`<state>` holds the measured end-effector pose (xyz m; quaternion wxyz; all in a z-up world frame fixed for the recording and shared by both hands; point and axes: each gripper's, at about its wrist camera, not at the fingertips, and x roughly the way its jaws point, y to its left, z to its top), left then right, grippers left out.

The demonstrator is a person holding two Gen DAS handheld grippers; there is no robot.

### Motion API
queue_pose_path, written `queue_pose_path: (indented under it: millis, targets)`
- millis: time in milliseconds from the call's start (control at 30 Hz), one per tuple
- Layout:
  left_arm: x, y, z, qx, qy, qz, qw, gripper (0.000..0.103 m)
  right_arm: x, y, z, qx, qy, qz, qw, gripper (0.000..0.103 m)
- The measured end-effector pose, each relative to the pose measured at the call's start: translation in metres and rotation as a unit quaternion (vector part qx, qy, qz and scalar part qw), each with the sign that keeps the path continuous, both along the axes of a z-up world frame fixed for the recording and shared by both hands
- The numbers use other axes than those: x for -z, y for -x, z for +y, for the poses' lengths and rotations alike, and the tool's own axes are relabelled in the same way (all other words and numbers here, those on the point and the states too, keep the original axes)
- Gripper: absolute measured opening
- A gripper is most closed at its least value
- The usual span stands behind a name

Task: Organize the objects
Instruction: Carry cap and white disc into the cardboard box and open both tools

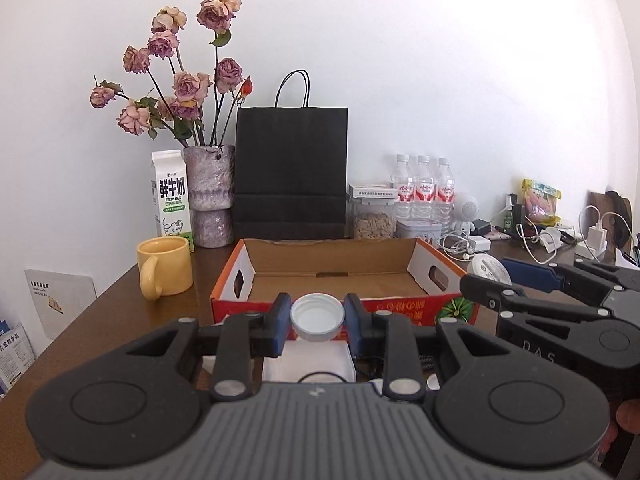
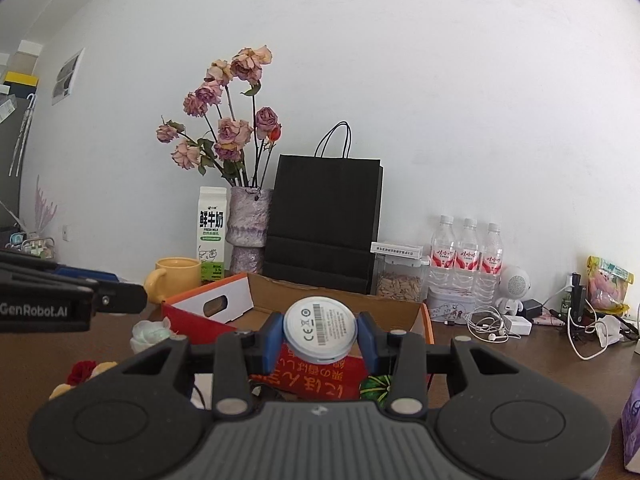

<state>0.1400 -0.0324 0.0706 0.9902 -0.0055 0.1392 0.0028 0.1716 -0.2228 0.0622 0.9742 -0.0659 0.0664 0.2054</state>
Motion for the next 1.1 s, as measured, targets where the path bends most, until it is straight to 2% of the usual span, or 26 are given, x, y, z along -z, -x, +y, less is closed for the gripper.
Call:
queue_pose_path:
  millis: [267,667,767,900,1100]
  targets:
    - [-0.011,-0.055,0.006,-0.022,-0.004,-0.003,0.9997,0.029,-0.006,-0.048,0.008,0.014,0.005,0.001,1.0,0.038]
    - [-0.019,-0.136,0.005,-0.046,0.029,0.009,0.9985,0.029,-0.012,-0.14,0.034,0.007,-0.001,0.054,0.998,0.038]
    - [-0.02,-0.154,0.002,-0.05,0.026,0.013,0.9983,0.029,-0.014,-0.159,0.041,0.003,0.006,0.067,0.998,0.038]
    - [-0.016,-0.175,-0.002,-0.058,0.019,0.028,0.9977,0.029,-0.007,-0.18,0.049,0.001,-0.002,0.096,0.995,0.038]
    - [-0.003,-0.198,-0.001,-0.067,0.02,0.064,0.9955,0.029,0.013,-0.198,0.058,0.012,0.021,0.134,0.991,0.038]
